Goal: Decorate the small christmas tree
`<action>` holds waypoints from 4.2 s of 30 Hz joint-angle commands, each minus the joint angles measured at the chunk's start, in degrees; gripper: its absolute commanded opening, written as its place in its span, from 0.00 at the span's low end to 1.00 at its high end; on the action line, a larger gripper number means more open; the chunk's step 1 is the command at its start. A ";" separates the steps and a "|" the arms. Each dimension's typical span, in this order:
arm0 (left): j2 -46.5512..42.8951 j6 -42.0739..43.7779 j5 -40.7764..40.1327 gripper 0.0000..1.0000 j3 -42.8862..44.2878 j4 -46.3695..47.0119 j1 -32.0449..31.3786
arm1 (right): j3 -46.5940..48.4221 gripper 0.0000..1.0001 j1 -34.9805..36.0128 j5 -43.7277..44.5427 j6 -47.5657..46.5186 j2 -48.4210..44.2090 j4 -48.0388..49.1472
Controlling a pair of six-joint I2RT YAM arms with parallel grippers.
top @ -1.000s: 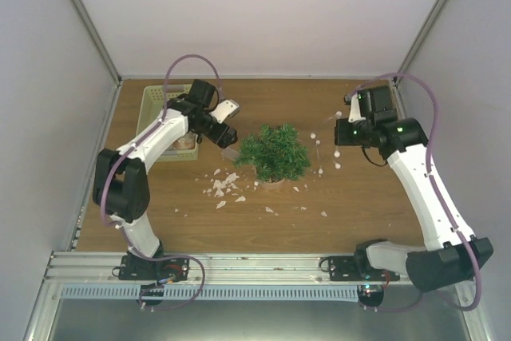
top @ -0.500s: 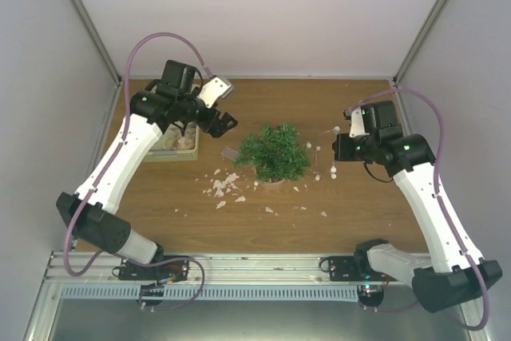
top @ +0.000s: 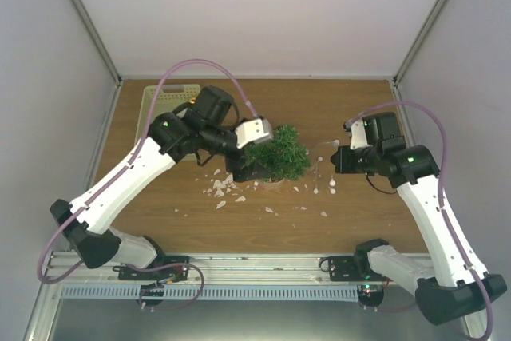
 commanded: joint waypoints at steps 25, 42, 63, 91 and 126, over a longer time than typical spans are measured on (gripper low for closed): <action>10.14 -3.28 -0.24 0.98 -20.45 32.10 -25.03 | 0.02 0.01 1.02 -13.49 -0.64 -4.15 -9.88; 10.83 -1.09 -8.23 0.97 -29.91 42.50 -25.42 | 1.23 0.00 1.50 -20.69 -0.81 -5.28 -11.35; 11.79 -1.73 -13.58 0.96 -32.14 48.17 -25.42 | 1.01 0.00 1.72 -25.80 0.38 -7.51 -11.08; 13.02 -0.75 -16.40 0.97 -29.81 49.79 -25.42 | 5.22 0.01 1.73 -29.30 1.20 -7.94 -11.78; 15.27 -3.36 -5.02 0.93 -33.57 59.09 -25.49 | 2.03 0.01 1.72 -30.40 2.00 -9.19 -9.52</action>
